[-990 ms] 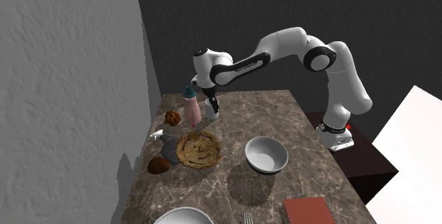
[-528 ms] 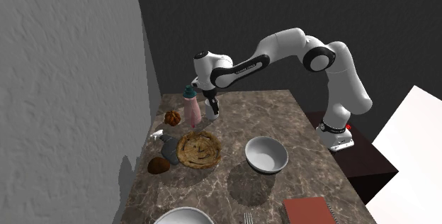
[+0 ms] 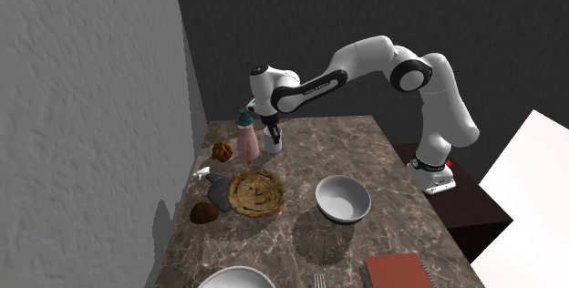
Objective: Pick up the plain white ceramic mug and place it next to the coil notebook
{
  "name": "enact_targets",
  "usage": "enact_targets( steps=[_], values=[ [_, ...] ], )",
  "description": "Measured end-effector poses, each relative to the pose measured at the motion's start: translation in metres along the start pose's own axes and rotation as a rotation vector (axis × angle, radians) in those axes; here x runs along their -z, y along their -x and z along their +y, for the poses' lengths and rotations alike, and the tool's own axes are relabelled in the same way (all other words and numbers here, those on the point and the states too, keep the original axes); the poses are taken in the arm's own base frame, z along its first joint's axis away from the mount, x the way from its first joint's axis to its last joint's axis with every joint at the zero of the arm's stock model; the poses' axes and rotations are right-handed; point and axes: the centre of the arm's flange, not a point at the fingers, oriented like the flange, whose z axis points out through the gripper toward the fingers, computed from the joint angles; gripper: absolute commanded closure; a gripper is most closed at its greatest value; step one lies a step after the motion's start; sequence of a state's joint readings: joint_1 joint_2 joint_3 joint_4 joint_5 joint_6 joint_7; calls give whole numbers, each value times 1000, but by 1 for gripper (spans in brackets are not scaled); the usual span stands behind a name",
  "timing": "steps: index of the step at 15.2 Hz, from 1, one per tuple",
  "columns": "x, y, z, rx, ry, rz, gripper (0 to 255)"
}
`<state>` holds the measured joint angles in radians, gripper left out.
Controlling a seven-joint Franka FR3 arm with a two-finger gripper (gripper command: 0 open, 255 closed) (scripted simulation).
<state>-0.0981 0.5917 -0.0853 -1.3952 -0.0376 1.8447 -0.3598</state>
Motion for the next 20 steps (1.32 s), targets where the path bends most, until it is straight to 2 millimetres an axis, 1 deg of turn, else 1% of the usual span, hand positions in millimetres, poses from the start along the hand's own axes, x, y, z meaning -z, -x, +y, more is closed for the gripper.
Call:
enact_targets(
  steps=[6,9,20],
  values=[
    [1,-1,-1,-1,0,-1,255],
    [9,1,-1,0,-2,-7,255],
    [68,10,1,0,-2,-7,255]
  ],
)
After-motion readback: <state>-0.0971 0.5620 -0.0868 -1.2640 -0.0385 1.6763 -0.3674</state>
